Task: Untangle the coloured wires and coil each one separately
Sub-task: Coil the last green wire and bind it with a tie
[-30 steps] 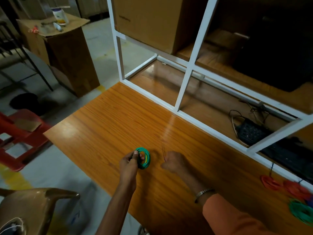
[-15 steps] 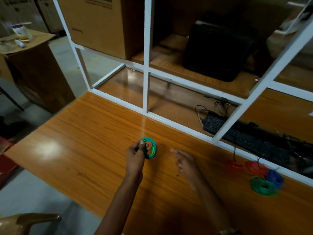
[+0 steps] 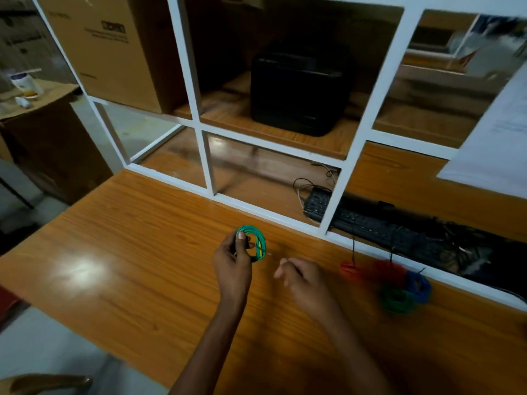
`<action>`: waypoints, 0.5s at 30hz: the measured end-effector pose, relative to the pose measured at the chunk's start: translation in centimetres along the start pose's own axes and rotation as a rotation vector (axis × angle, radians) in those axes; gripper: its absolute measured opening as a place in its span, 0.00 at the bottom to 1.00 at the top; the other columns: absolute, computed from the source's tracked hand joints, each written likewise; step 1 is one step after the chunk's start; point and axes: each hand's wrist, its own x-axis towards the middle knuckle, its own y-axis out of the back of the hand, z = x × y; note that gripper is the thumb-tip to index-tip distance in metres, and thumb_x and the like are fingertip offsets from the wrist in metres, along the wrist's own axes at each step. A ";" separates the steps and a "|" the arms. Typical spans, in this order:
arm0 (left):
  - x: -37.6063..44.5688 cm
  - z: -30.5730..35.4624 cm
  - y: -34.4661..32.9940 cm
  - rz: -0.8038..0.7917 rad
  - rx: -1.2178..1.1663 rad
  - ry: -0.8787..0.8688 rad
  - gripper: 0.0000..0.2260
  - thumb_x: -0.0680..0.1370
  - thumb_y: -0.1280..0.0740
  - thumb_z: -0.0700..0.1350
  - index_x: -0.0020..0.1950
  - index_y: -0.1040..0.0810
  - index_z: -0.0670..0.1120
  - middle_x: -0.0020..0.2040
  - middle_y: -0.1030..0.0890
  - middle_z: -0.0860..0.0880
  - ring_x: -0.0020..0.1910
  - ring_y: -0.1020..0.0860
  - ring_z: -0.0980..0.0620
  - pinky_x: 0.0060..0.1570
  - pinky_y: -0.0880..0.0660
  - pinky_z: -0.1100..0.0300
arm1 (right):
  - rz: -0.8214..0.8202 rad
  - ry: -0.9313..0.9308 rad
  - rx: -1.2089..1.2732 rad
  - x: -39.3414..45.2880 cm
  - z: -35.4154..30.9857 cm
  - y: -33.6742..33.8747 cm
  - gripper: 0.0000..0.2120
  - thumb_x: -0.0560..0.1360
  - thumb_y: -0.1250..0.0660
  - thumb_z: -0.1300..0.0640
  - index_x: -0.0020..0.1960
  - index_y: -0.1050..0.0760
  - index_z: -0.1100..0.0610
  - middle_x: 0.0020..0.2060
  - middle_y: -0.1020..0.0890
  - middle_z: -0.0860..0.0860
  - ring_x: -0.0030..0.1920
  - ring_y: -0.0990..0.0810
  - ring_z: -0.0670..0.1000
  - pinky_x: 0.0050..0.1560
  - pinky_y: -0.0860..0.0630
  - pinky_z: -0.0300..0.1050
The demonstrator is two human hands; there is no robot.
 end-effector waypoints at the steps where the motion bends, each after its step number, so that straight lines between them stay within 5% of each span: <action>1: -0.6 -0.1 -0.4 -0.009 0.015 -0.028 0.11 0.87 0.37 0.46 0.62 0.17 0.44 0.50 0.14 0.45 0.49 0.15 0.52 0.40 0.17 0.59 | 0.002 -0.017 -0.021 -0.2 0.4 0.1 0.16 0.84 0.40 0.47 0.42 0.19 0.47 0.30 0.23 0.47 0.31 0.26 0.48 0.34 0.30 0.48; 6: -2.7 0.0 -1.3 -0.027 0.135 -0.184 0.12 0.86 0.37 0.46 0.67 0.18 0.47 0.55 0.19 0.52 0.54 0.16 0.53 0.45 0.14 0.46 | 0.056 -0.059 0.001 -0.7 0.2 0.9 0.18 0.83 0.39 0.49 0.38 0.19 0.52 0.26 0.24 0.46 0.29 0.26 0.46 0.34 0.30 0.46; 15: -3.2 1.1 -1.2 0.012 0.149 -0.273 0.13 0.86 0.37 0.44 0.68 0.19 0.46 0.55 0.20 0.52 0.55 0.16 0.54 0.45 0.14 0.52 | 0.137 -0.096 0.194 -1.1 -0.8 1.7 0.17 0.78 0.36 0.52 0.33 0.18 0.53 0.24 0.23 0.48 0.28 0.26 0.50 0.34 0.30 0.47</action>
